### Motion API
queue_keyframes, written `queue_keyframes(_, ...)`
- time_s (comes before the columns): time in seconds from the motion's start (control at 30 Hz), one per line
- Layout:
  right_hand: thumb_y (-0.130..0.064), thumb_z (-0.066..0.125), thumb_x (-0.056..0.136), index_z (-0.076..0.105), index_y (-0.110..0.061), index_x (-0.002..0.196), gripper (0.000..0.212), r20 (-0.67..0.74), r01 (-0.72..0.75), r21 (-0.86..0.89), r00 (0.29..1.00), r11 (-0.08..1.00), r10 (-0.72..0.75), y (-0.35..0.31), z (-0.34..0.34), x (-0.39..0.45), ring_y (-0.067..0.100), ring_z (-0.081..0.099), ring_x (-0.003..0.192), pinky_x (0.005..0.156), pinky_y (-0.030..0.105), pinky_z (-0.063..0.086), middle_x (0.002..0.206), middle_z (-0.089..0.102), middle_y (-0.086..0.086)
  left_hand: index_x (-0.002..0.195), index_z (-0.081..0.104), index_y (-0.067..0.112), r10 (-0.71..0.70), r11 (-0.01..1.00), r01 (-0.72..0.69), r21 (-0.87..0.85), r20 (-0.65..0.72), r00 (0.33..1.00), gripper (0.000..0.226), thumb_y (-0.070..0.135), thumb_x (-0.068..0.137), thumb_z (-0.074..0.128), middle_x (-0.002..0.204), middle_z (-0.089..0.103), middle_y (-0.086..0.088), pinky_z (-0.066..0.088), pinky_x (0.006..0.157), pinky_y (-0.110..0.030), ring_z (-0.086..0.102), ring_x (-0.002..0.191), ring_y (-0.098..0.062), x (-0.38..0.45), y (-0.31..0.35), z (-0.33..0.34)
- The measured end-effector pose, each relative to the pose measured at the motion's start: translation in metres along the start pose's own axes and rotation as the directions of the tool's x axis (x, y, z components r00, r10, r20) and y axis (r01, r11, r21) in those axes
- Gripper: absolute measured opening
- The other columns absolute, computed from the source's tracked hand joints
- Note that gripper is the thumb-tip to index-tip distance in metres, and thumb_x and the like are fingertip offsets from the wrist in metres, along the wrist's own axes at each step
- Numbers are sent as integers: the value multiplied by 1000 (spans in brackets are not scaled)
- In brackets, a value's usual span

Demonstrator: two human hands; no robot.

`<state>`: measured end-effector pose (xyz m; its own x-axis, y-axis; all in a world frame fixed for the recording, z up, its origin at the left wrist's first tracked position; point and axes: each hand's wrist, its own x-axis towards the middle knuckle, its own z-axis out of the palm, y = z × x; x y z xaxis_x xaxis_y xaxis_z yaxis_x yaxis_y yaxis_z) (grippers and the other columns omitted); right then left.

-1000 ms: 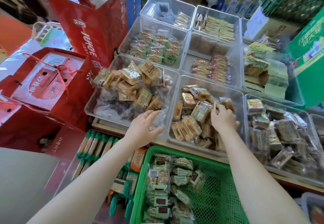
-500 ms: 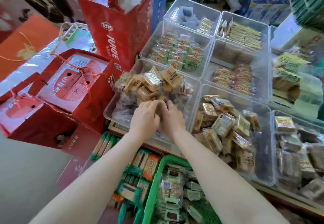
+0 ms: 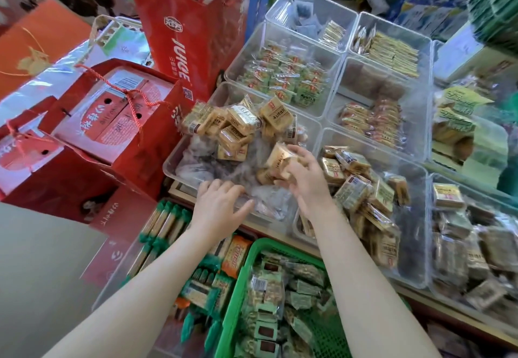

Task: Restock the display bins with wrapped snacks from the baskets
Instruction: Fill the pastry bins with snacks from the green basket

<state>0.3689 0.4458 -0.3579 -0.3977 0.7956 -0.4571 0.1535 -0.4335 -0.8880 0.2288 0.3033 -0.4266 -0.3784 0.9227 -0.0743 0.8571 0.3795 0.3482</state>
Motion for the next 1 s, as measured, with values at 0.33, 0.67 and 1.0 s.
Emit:
queue_keyframes(0.33,-46,44,99,26,-38,156,60,-123,-69,-983,936,170,-331,35,-118,-15,29,0,155,123,60,6,169,0,4,136,53,32,-30,996,28,89,20,999,85,88,79,25,142,50,5,24,110,-44,34,135,-24,-4,10,-1)
queue_keyframes(0.67,-16,52,94,54,-11,137,42,210,271,-956,896,109,-391,12,-16,15,31,43,136,120,43,27,140,53,11,143,41,36,-33,997,24,74,130,991,92,95,74,28,153,38,6,14,117,-47,20,144,-25,2,8,-8)
queue_keyframes(1.0,-2,53,92,49,-15,137,47,289,224,-936,929,-272,-231,24,13,45,34,38,128,104,45,35,137,42,15,153,28,34,-38,998,30,48,190,981,97,93,76,32,160,29,8,11,119,-47,12,148,-25,7,7,-12)
